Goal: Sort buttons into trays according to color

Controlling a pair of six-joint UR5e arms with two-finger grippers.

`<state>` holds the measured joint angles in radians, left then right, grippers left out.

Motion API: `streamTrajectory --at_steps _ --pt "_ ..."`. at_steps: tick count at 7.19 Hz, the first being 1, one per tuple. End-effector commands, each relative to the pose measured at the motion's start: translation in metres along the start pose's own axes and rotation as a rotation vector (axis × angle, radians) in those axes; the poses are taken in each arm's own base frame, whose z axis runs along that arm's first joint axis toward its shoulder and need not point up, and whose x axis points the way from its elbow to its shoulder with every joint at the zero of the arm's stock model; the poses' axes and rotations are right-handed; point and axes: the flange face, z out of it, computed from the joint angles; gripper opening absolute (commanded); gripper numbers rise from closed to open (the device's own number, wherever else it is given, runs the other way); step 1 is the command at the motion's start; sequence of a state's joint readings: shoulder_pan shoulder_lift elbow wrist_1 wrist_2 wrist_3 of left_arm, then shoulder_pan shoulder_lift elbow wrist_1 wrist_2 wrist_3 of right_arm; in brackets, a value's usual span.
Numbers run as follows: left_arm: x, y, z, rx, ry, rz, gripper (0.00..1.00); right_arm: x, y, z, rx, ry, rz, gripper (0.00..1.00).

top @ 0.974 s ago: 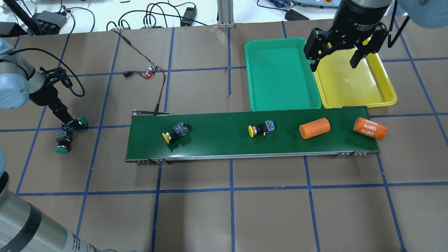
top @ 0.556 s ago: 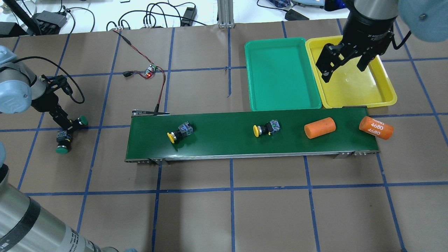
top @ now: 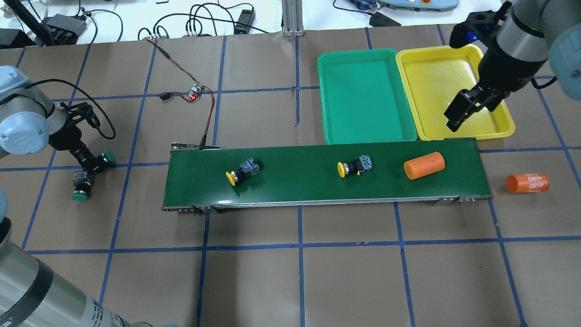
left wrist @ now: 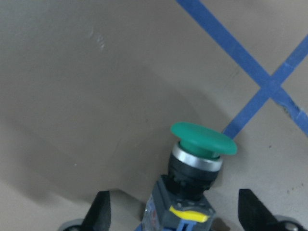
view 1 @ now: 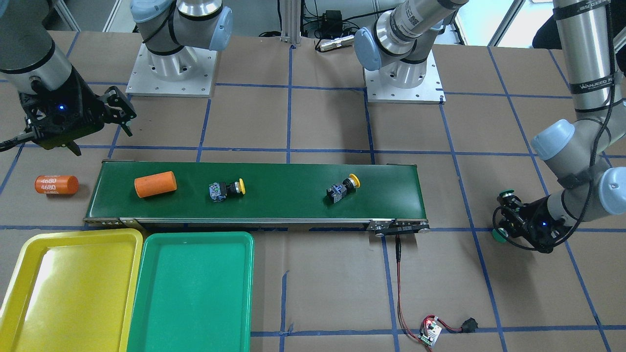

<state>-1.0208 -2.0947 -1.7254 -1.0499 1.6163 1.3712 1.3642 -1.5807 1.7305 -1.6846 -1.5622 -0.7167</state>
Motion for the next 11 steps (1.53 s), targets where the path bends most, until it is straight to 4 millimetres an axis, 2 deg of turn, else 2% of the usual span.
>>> streamTrajectory --at_steps 1,2,3,4,6,7,8,9,11 --pt "0.004 0.0 -0.012 -0.002 -0.003 -0.01 0.0 0.014 0.015 0.039 0.032 -0.018 -0.161 1.0" --pt "0.018 -0.004 -0.032 0.003 0.049 -0.055 0.0 0.017 0.018 0.052 0.044 -0.005 -0.22 1.0" --pt "0.044 -0.033 -0.057 0.025 0.064 -0.124 0.0 0.014 0.022 0.067 0.037 -0.012 -0.322 1.0" --pt "0.078 -0.061 -0.072 0.01 0.082 -0.123 0.0 0.01 0.025 0.082 0.03 -0.019 -0.412 1.0" --pt "0.142 -0.101 -0.096 0.004 0.086 -0.169 0.0 0.005 0.029 0.091 0.039 0.026 -0.486 1.0" --pt "0.183 -0.127 -0.09 0.004 0.101 -0.141 0.0 -0.005 0.026 0.093 0.036 0.024 -0.507 1.0" --pt "0.218 -0.139 -0.081 -0.02 0.109 -0.183 0.0 -0.011 0.026 0.102 0.028 0.009 -0.544 1.0" --pt "0.238 -0.145 -0.067 -0.04 0.119 -0.185 0.0 -0.021 0.025 0.107 0.03 0.009 -0.659 1.0" --pt "0.275 -0.181 -0.063 -0.042 0.071 -0.041 0.0 -0.015 0.013 0.122 0.015 0.055 -0.782 1.0"
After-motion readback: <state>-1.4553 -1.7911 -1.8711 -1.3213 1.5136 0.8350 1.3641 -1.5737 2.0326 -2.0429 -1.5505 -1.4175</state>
